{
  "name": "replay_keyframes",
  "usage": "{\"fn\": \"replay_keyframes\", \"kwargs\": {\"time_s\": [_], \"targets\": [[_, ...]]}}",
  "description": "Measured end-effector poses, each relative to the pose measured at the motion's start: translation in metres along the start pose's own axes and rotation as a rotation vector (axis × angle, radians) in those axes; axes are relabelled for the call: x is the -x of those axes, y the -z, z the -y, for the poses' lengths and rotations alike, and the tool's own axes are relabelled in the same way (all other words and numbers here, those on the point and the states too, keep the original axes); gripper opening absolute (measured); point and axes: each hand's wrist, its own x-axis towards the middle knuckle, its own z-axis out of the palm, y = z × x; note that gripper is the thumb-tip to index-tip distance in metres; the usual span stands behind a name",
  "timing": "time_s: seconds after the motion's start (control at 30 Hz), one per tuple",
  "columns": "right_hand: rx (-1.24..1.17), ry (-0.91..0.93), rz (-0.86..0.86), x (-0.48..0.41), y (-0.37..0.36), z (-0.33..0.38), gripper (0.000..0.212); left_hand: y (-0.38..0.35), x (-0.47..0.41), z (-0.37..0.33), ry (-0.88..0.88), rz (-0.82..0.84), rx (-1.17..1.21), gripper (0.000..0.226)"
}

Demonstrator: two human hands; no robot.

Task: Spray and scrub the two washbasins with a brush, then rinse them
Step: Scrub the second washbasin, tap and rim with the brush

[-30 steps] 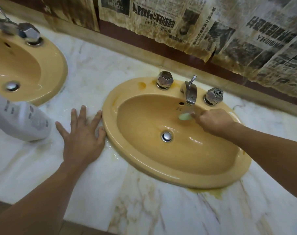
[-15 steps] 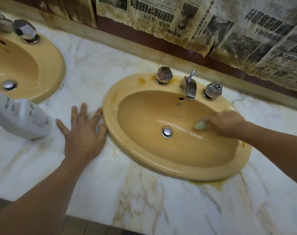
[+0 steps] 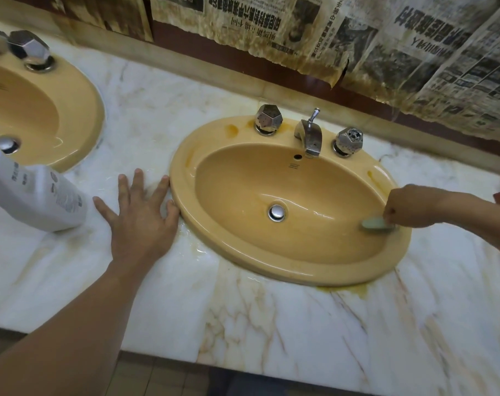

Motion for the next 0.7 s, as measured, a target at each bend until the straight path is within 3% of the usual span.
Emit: {"fn": "replay_keyframes", "kwargs": {"time_s": [0.07, 0.17, 0.3, 0.5, 0.57, 0.63, 0.7], "targets": [[-0.013, -0.008, -0.027, -0.001, -0.005, -0.003, 0.026, 0.000, 0.000, 0.000, -0.002, 0.003, 0.006, 0.063], [-0.087, 0.049, 0.141, 0.006, -0.012, 0.014, 0.029, 0.000, 0.001, 0.000, 0.007, 0.004, 0.009, 0.060], [-0.112, 0.036, 0.025, -0.021, -0.032, 0.042, 0.031, -0.001, 0.000, -0.001, 0.023, 0.006, 0.020, 0.056], [-0.583, -0.029, -0.236, -0.074, -0.071, 0.105, 0.033, 0.000, -0.002, -0.001, 0.022, 0.018, 0.037, 0.059], [-0.731, 0.054, -0.182, -0.071, -0.069, 0.118, 0.027, 0.001, -0.002, -0.001, 0.026, 0.022, 0.038, 0.057], [-0.845, 0.145, -0.022, -0.066, -0.067, 0.120, 0.020, 0.002, -0.002, -0.001, 0.026, 0.021, 0.041, 0.056], [-0.809, 0.170, 0.038, -0.062, -0.065, 0.114, 0.018, 0.003, -0.002, -0.002, 0.030, 0.024, 0.049, 0.056]]}}
